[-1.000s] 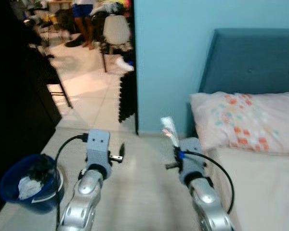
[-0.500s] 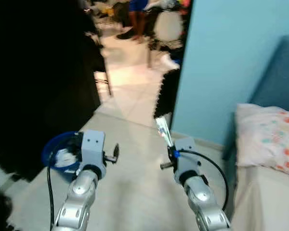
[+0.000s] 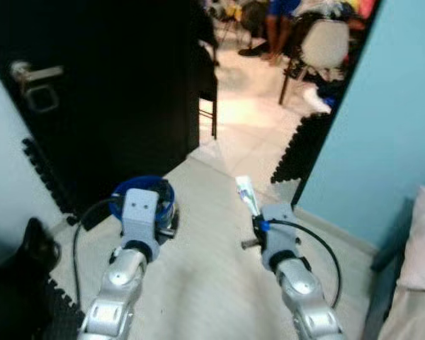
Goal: Clean up the room
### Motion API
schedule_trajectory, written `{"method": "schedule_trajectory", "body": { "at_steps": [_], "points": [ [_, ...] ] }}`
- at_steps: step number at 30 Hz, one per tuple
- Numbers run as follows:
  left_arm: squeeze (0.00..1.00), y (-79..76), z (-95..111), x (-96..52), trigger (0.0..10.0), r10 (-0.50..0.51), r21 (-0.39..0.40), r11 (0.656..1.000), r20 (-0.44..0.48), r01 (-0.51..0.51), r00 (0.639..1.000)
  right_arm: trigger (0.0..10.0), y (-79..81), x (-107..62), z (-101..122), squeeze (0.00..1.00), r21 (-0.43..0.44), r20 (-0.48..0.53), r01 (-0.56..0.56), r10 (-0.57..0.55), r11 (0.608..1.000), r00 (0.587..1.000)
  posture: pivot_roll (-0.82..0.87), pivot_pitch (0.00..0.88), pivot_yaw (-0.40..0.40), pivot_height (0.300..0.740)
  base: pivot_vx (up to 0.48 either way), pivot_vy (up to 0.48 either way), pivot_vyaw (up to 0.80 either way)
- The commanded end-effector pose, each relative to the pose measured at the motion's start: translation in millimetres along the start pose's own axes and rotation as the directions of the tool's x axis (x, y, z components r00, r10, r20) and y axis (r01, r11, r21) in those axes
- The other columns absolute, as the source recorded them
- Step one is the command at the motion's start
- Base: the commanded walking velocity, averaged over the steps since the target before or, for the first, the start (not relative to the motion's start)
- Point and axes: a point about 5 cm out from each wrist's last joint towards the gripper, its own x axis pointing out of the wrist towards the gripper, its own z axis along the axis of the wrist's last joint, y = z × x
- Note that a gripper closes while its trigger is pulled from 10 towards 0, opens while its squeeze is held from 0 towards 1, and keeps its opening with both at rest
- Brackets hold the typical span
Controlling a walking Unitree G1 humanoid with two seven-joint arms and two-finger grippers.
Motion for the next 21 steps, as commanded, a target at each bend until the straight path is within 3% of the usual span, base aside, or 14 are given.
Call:
{"method": "schedule_trajectory", "body": {
  "at_steps": [1,8,16,17,21],
  "points": [
    [0.00,-1.3,-2.1,-1.5,10.0,-0.009,0.000,1.000,-0.011,0.009,1.000,10.0,-1.5,-3.0,-8.8,0.00,0.005,-0.037,0.001,-0.001,1.000,0.999,0.06,0.049,-0.023,0.740,0.000,0.000,0.80],
    [0.00,-1.0,-0.8,-2.9,10.0,-0.011,-0.023,1.000,-0.006,0.011,1.000,10.0,-0.6,-3.5,-10.1,0.00,0.009,-0.038,-0.006,0.006,1.000,0.999,0.06,0.037,-0.022,0.740,0.000,0.000,0.80],
    [0.00,-1.3,-0.6,-2.6,10.0,-0.015,0.012,1.000,0.002,0.015,1.000,10.0,1.2,-3.5,-11.3,0.00,0.016,-0.040,-0.026,0.027,1.000,0.999,0.06,0.033,-0.024,0.740,0.000,0.000,0.80],
    [0.00,-2.1,0.0,-2.6,10.0,-0.023,0.007,1.000,0.009,0.022,1.000,10.0,2.4,-3.6,-12.4,0.00,0.049,-0.046,-0.033,0.035,0.998,0.998,0.06,0.034,-0.024,0.740,0.000,0.000,0.00],
    [0.00,-2.2,0.5,-2.6,10.0,-0.025,0.004,1.000,0.012,0.025,1.000,10.0,3.4,-3.4,-13.4,0.00,0.044,-0.054,-0.042,0.044,0.998,0.998,0.06,0.034,-0.025,0.740,0.000,0.000,0.00]
  ]
}}
